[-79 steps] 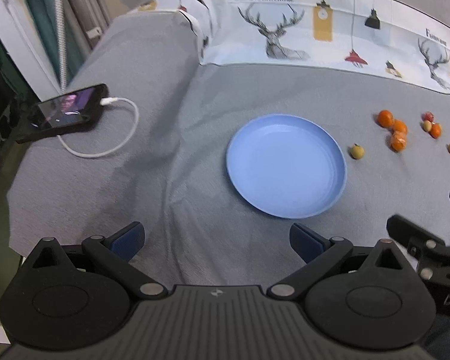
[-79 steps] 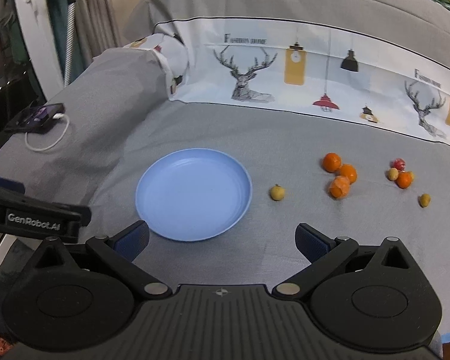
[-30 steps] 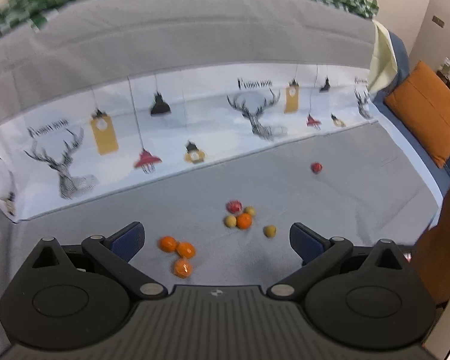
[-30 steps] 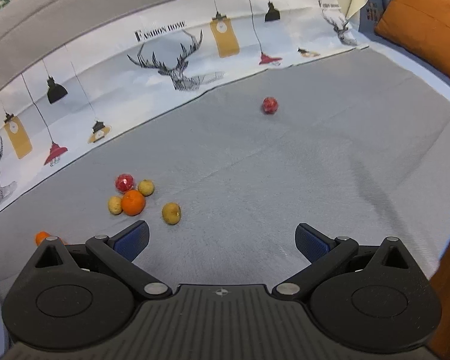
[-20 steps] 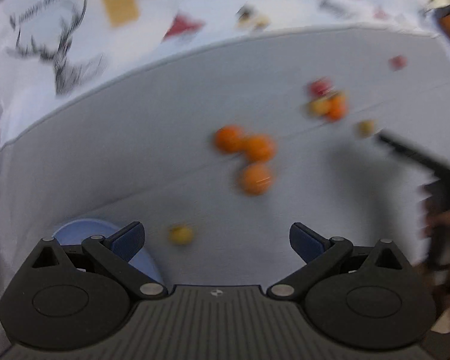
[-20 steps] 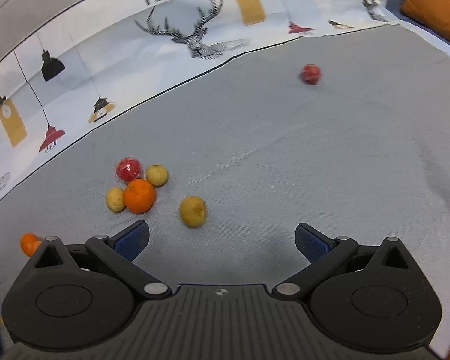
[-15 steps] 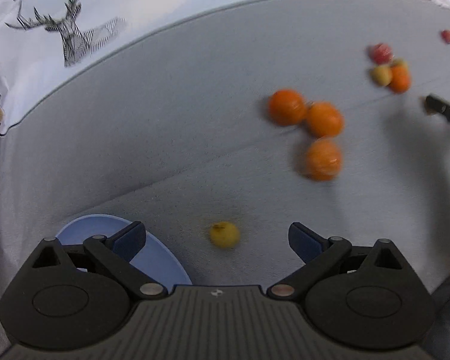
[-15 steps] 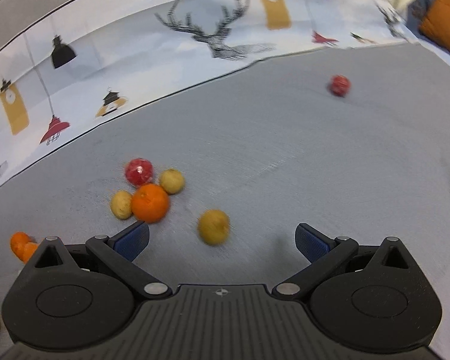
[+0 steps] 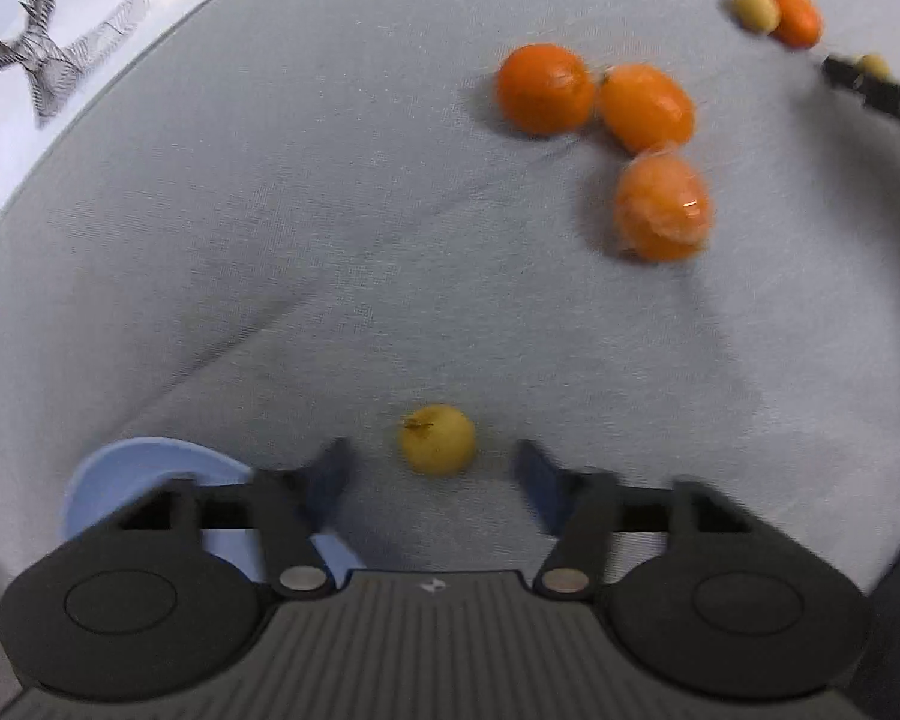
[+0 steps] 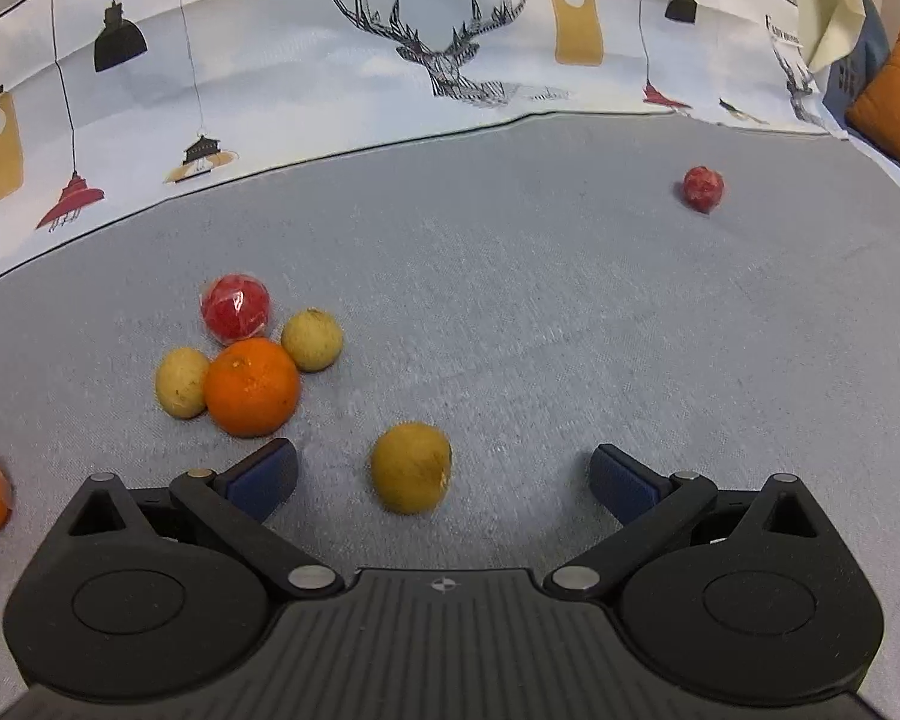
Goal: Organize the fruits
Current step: 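Move both tools to the fruit pile and grasp yellow fruits with each, then carry the yellow fruit in the right tool over the plate while the left tool carries another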
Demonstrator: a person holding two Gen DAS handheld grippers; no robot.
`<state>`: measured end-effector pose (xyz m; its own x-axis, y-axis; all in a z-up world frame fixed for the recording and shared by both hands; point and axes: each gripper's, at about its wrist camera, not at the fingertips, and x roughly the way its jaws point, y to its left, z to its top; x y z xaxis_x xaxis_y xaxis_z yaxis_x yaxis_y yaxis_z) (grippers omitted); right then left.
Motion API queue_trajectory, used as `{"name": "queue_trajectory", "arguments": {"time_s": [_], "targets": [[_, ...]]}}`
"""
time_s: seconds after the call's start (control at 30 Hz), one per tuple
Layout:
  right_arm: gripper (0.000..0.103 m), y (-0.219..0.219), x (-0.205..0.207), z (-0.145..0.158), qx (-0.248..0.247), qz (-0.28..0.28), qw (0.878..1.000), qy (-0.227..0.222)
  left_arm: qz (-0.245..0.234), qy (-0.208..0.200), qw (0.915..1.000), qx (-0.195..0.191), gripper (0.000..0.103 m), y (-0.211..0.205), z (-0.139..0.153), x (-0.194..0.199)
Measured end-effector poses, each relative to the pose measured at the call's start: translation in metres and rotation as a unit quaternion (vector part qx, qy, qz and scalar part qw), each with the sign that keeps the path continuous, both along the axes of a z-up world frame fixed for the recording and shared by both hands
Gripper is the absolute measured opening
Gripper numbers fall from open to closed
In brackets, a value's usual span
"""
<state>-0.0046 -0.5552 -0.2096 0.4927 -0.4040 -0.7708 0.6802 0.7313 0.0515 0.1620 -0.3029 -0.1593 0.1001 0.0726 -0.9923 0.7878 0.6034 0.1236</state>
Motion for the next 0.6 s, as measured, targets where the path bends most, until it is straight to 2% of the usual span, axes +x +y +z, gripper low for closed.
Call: {"name": "queue_trajectory", "arguments": {"time_s": [0.03, 0.1, 0.17, 0.37, 0.6], "targets": [[0.102, 0.001, -0.001, 0.001, 0.004, -0.003, 1.000, 0.003, 0.001, -0.002, 1.0000, 0.001, 0.027, 0.000, 0.002, 0.000], [0.082, 0.005, -0.005, 0.005, -0.003, -0.008, 1.000, -0.003, -0.010, -0.019, 0.9998, -0.001, 0.027, -0.001, 0.006, -0.003], [0.027, 0.013, -0.008, 0.010, -0.021, 0.010, 1.000, -0.009, -0.020, -0.038, 0.9990, -0.015, 0.027, 0.001, 0.014, -0.007], [0.027, 0.018, -0.020, 0.026, -0.025, 0.010, 0.999, -0.022, -0.006, -0.066, 0.9944, -0.082, 0.027, 0.014, 0.055, -0.022], [0.027, 0.057, -0.047, 0.079, -0.033, 0.042, 0.997, -0.062, 0.047, -0.096, 0.9851, -0.135, 0.027, 0.045, 0.092, -0.043]]}}
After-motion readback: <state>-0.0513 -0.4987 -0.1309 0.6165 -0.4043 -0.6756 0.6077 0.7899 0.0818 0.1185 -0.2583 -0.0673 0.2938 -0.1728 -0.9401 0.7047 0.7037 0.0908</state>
